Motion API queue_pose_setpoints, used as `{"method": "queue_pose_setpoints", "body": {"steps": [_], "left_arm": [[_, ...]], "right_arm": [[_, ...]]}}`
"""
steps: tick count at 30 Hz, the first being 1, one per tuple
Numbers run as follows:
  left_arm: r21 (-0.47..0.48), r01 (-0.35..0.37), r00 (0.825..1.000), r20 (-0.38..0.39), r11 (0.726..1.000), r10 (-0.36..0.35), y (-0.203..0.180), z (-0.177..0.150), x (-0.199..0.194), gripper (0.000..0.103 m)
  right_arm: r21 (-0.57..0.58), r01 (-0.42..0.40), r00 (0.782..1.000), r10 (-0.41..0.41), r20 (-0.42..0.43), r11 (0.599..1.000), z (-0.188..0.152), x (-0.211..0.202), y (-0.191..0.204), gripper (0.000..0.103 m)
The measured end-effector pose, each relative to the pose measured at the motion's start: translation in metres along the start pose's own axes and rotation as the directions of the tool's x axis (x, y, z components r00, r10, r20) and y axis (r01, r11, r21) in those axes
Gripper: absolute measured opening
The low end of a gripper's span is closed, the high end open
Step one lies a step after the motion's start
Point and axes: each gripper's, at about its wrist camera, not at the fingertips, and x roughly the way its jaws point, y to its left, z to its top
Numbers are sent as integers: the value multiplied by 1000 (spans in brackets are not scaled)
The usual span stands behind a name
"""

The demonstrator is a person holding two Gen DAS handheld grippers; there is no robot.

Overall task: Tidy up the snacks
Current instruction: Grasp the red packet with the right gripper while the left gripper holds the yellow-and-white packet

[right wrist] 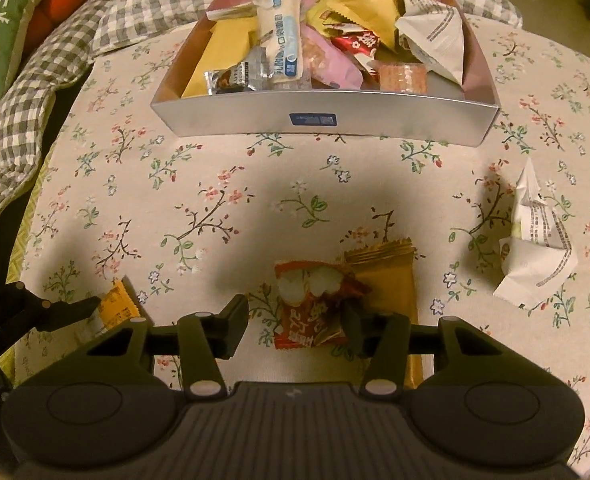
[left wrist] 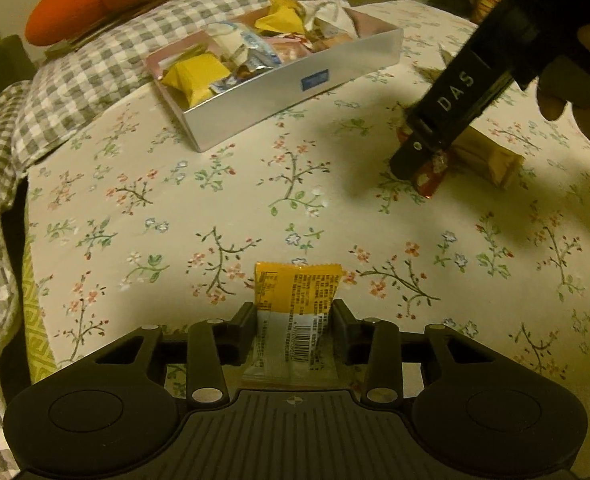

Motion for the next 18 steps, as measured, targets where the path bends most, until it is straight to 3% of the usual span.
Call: {"method": "queue_pose_setpoints", "body": {"steps": [6, 16, 18], "left_arm": [[-28, -15, 1000, 1, 999, 15, 2, 2, 2, 37], [-50, -20, 1000, 2, 999, 20, 3, 3, 4, 37], [-57, -20, 1000, 2, 998, 20, 3, 3, 3, 37]], "right_arm": [[-11, 31, 1000, -31, 0, 999, 0, 10, 1, 44], [-38, 72, 997, -70, 43, 997, 3, 11, 4, 24], [-40, 71, 997, -70, 43, 997, 2, 11, 4, 23]]}}
